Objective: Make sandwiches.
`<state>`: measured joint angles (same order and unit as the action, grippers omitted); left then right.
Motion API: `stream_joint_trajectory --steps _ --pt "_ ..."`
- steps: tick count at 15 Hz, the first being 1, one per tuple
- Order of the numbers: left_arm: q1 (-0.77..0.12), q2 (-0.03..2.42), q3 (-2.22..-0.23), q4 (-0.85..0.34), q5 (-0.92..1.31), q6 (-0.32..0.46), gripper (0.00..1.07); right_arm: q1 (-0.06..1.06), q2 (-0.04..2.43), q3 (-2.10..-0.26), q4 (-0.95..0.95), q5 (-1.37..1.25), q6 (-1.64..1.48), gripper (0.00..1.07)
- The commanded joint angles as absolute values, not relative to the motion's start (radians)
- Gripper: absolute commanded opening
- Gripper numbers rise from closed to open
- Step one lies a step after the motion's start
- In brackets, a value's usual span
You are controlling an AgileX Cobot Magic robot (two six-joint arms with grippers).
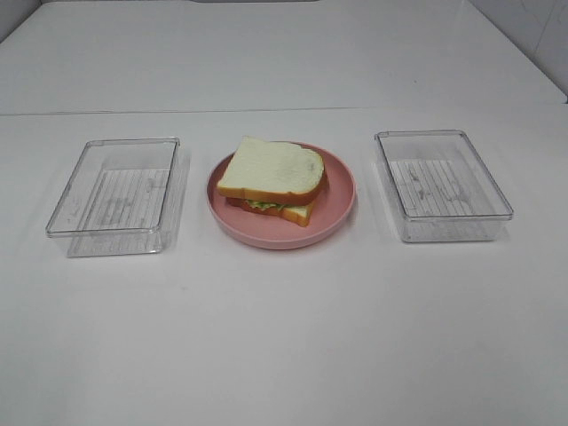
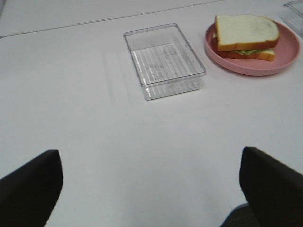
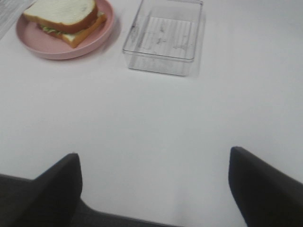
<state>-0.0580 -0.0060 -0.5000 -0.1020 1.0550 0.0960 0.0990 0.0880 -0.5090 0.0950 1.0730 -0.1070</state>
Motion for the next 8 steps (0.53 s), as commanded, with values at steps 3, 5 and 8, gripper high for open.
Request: stream_joint_trajectory --steps 3,5,8 --pt "0.053 -0.029 -0.498 -0.110 1.046 0.097 0.96 -0.025 0.080 -0.507 0.095 1.064 -0.115 0.80" --pt "0.053 -0.029 -0.498 -0.110 1.046 0.097 0.96 -0.024 0.080 -0.507 0.096 1.064 -0.115 0.80" --pt "0.053 -0.028 -0.498 -0.110 1.046 0.097 0.96 -0.024 0.065 -0.507 0.096 1.064 -0.115 0.80"
